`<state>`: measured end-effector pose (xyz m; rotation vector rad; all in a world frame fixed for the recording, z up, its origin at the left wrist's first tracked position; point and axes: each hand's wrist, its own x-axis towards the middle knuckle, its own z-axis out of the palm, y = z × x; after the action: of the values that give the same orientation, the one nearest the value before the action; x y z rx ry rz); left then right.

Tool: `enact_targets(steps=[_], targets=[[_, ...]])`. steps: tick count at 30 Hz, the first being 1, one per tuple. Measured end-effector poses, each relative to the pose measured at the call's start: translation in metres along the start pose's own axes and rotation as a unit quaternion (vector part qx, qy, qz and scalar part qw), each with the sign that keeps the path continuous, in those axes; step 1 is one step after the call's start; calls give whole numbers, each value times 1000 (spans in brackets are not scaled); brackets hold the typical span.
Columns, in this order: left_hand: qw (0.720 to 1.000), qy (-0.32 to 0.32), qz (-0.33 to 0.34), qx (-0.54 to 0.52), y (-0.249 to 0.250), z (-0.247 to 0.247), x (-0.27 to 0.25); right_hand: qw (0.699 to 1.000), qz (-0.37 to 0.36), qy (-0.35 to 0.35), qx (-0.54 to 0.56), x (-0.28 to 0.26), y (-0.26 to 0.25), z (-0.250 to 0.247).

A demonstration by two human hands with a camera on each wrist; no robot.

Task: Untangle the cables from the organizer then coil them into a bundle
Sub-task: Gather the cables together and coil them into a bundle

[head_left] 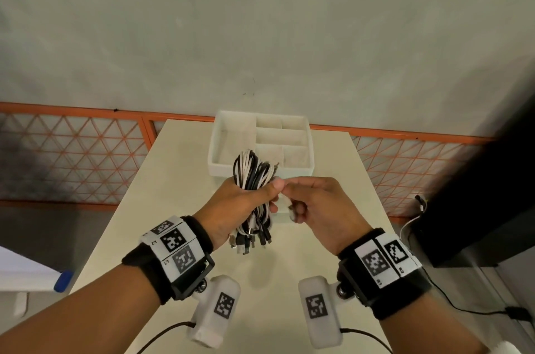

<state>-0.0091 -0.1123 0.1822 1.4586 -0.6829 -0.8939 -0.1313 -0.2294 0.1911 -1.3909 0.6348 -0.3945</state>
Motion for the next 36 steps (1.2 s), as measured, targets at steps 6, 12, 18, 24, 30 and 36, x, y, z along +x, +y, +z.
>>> enact_targets(steps=[6,12,18,24,30,36], targets=[[998,-45,29,-26,8,5,-2,997,-73,32,6,6,6,19],[998,-36,43,6,13,3,-2,995,-88,16,-38,3,5,20],[998,-43,39,8,19,5,-2,993,-110,40,-28,3,5,21],[999,-50,19,-3,20,11,-4,988,-120,89,-28,0,10,22],[999,3,2,-34,15,9,-1,975,-168,19,-147,2,14,16],[989,103,-19,-109,13,10,2,972,-195,42,-127,-4,12,20]])
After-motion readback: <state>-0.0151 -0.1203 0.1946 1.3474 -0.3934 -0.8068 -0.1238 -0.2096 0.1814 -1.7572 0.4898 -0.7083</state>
